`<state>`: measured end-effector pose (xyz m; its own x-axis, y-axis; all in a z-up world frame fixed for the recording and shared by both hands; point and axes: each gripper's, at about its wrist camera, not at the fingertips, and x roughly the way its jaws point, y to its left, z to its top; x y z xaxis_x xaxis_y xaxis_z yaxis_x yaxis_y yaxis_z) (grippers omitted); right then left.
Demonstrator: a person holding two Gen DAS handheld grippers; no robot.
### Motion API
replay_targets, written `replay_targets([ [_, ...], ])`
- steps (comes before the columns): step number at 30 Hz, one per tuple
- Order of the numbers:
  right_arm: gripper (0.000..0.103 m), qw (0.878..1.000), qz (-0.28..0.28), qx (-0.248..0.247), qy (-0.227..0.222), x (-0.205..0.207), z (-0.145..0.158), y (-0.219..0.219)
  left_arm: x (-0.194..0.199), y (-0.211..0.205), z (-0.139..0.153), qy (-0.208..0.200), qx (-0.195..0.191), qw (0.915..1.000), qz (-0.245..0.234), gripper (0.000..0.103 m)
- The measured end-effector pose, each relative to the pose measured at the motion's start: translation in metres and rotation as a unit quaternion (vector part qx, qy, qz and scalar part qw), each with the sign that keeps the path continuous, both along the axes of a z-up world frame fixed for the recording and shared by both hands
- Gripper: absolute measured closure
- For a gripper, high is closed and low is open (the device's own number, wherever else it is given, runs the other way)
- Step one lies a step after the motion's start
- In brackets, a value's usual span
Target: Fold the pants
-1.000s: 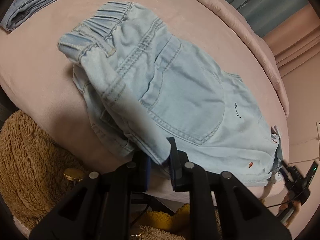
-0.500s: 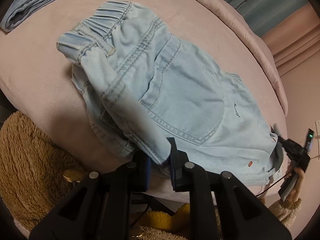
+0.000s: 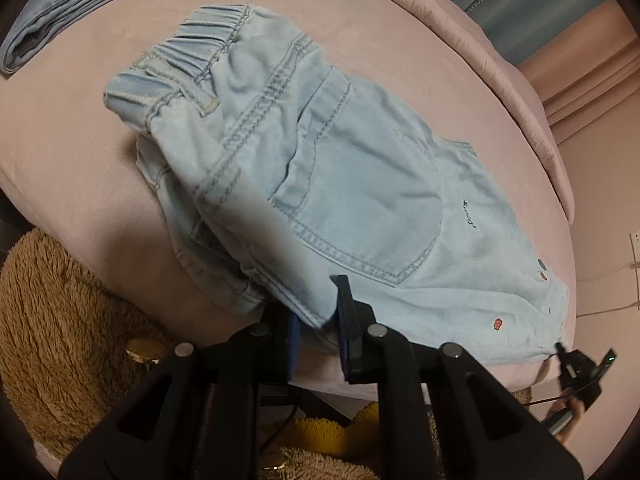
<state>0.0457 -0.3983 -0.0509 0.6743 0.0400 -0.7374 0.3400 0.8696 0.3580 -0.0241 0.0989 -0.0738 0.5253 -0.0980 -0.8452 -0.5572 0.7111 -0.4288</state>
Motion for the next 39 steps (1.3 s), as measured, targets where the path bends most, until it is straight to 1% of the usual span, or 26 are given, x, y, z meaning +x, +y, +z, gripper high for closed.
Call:
replay_targets([
  [1, 0.099, 1.0, -0.002, 0.019, 0.012, 0.0, -0.012, -0.006, 0.0, 0.001, 0.001, 0.0, -0.001, 1.0, 0.001, 0.087],
  [3, 0.099, 0.999, 0.001, 0.033, 0.013, 0.002, -0.015, -0.009, -0.002, 0.002, 0.0, -0.004, -0.007, 1.0, 0.004, 0.087],
  [7, 0.099, 0.999, 0.001, 0.041, 0.019, 0.007, -0.01, -0.011, -0.002, 0.006, 0.003, -0.013, -0.026, 0.9996, -0.004, 0.079],
  [8, 0.099, 0.999, -0.001, 0.039, 0.019, 0.009, -0.007, -0.012, -0.003, 0.008, 0.005, -0.014, -0.027, 0.9995, -0.006, 0.078],
  [9, 0.099, 0.999, -0.002, 0.034, 0.015, 0.004, -0.005, -0.019, -0.003, 0.009, 0.007, -0.016, -0.024, 0.9996, -0.005, 0.078],
  [10, 0.099, 1.0, -0.005, 0.024, 0.011, 0.003, -0.002, -0.02, -0.004, 0.011, 0.01, -0.02, -0.022, 0.9996, -0.004, 0.08],
  [11, 0.099, 1.0, -0.006, 0.02, 0.008, 0.0, 0.002, -0.018, -0.004, 0.013, 0.011, -0.022, -0.024, 0.9995, -0.003, 0.08],
  [12, 0.099, 1.0, -0.003, 0.022, 0.004, -0.001, 0.003, -0.019, -0.004, 0.014, 0.012, -0.026, -0.027, 0.9993, -0.003, 0.082],
  [13, 0.099, 1.0, 0.0, 0.026, 0.0, -0.001, 0.005, -0.018, -0.005, 0.015, 0.013, -0.03, -0.029, 0.9991, -0.003, 0.087],
  [14, 0.099, 1.0, 0.002, 0.028, -0.003, 0.001, 0.006, -0.019, -0.006, 0.014, 0.014, -0.029, -0.028, 0.9992, -0.005, 0.088],
  [18, 0.1, 0.999, 0.006, 0.034, -0.019, -0.003, 0.012, -0.02, -0.011, 0.008, 0.02, -0.028, -0.023, 0.9991, -0.022, 0.089],
  [20, 0.1, 0.999, 0.002, 0.033, -0.031, -0.007, 0.018, -0.021, -0.014, 0.007, 0.016, -0.02, -0.034, 0.9989, -0.026, 0.088],
  [21, 0.1, 0.999, 0.0, 0.036, -0.033, -0.009, 0.018, -0.025, -0.014, 0.007, 0.009, -0.008, -0.039, 0.9988, -0.028, 0.088],
  [23, 0.1, 0.999, 0.0, 0.045, -0.022, -0.006, 0.008, -0.027, -0.012, 0.006, -0.001, 0.003, -0.045, 0.9987, -0.026, 0.088],
  [24, 0.1, 0.999, -0.002, 0.045, -0.007, -0.003, -0.002, -0.028, -0.012, 0.005, -0.003, 0.004, -0.044, 0.9987, -0.025, 0.088],
  [26, 0.1, 0.999, -0.006, 0.043, 0.017, 0.003, -0.02, -0.028, -0.009, 0.004, -0.001, 0.005, -0.037, 0.9989, -0.027, 0.087],
  [27, 0.1, 0.999, -0.007, 0.043, 0.02, 0.004, -0.024, -0.028, -0.009, 0.004, -0.001, 0.006, -0.035, 0.9989, -0.029, 0.086],
  [30, 0.101, 0.999, -0.007, 0.03, 0.02, 0.004, -0.021, -0.026, -0.011, 0.006, 0.002, 0.004, -0.044, 0.9986, -0.028, 0.084],
  [32, 0.101, 0.999, -0.002, 0.016, 0.033, 0.006, -0.019, -0.023, -0.014, 0.01, 0.007, 0.003, -0.043, 0.9987, -0.027, 0.076],
  [33, 0.101, 0.999, 0.0, 0.004, 0.039, 0.006, -0.016, -0.021, -0.017, 0.011, 0.01, 0.001, -0.035, 0.9991, -0.025, 0.074],
  [34, 0.101, 0.999, -0.002, -0.011, 0.046, 0.006, -0.012, -0.018, -0.02, 0.012, 0.017, -0.004, -0.025, 0.9994, -0.024, 0.07],
  [35, 0.098, 0.998, -0.003, -0.026, 0.051, 0.005, -0.006, -0.015, -0.023, 0.015, 0.023, -0.012, -0.016, 0.9995, -0.023, 0.064],
  [36, 0.098, 0.998, -0.003, -0.035, 0.052, 0.005, -0.002, -0.013, -0.024, 0.016, 0.028, -0.015, -0.01, 0.9996, -0.021, 0.062],
  [37, 0.097, 0.998, -0.001, -0.047, 0.049, 0.004, 0.005, -0.009, -0.026, 0.02, 0.034, -0.019, 0.001, 0.9997, -0.017, 0.057],
  [38, 0.093, 0.997, 0.007, -0.062, 0.043, 0.003, 0.015, -0.001, -0.028, 0.024, 0.038, -0.022, 0.009, 0.9996, -0.012, 0.05],
  [39, 0.089, 0.997, 0.016, -0.072, 0.039, 0.005, 0.022, 0.007, -0.027, 0.028, 0.043, -0.024, 0.018, 0.9995, -0.006, 0.048],
])
